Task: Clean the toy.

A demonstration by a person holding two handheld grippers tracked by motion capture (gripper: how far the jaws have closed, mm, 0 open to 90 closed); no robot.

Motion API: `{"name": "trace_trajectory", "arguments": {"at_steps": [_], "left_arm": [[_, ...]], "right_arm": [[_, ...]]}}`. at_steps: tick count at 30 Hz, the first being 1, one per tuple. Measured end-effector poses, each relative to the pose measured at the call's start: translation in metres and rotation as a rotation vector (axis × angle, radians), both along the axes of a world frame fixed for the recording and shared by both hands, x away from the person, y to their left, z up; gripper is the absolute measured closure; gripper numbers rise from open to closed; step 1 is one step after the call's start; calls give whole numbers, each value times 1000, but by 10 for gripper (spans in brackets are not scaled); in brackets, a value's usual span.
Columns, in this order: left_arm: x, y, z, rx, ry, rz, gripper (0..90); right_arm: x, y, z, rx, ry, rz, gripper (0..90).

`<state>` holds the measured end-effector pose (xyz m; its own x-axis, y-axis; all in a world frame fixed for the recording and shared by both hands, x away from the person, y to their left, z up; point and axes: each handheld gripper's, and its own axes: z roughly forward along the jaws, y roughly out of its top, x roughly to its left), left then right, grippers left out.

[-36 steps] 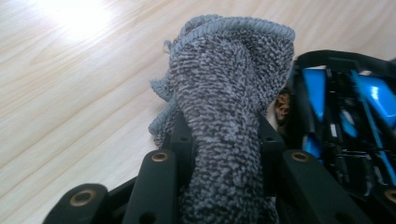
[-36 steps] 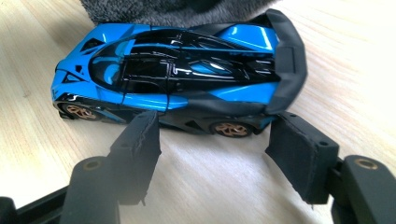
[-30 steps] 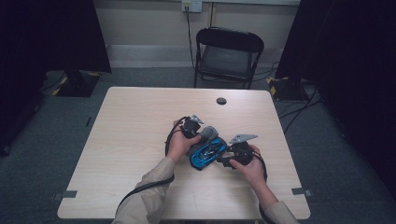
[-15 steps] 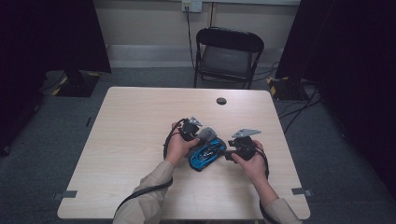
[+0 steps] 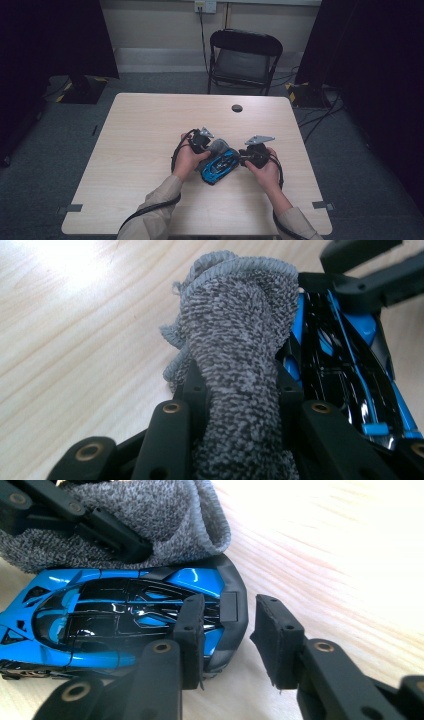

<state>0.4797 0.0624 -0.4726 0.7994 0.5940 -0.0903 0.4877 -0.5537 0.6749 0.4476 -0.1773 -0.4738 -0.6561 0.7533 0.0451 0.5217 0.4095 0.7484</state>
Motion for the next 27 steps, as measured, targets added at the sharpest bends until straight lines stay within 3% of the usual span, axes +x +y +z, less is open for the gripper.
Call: {"name": "trace_trajectory", "arguments": {"at_steps": [3,12,20,24,27], "left_arm": [[-7,9,0,-1,2,6,689],[-34,40,0,-25,36,5,692],[-56,58,1,-43,67,16,696],[-60,62,5,-35,66,16,696],[-54,63,12,-44,55,30,696]], "right_arm": [[0,4,1,-28,-10,2,698],[-4,16,2,-36,-8,14,740],[-6,18,2,-36,-9,5,767],[-6,18,1,-31,-14,4,767],[-6,17,1,-27,-14,3,767]]}}
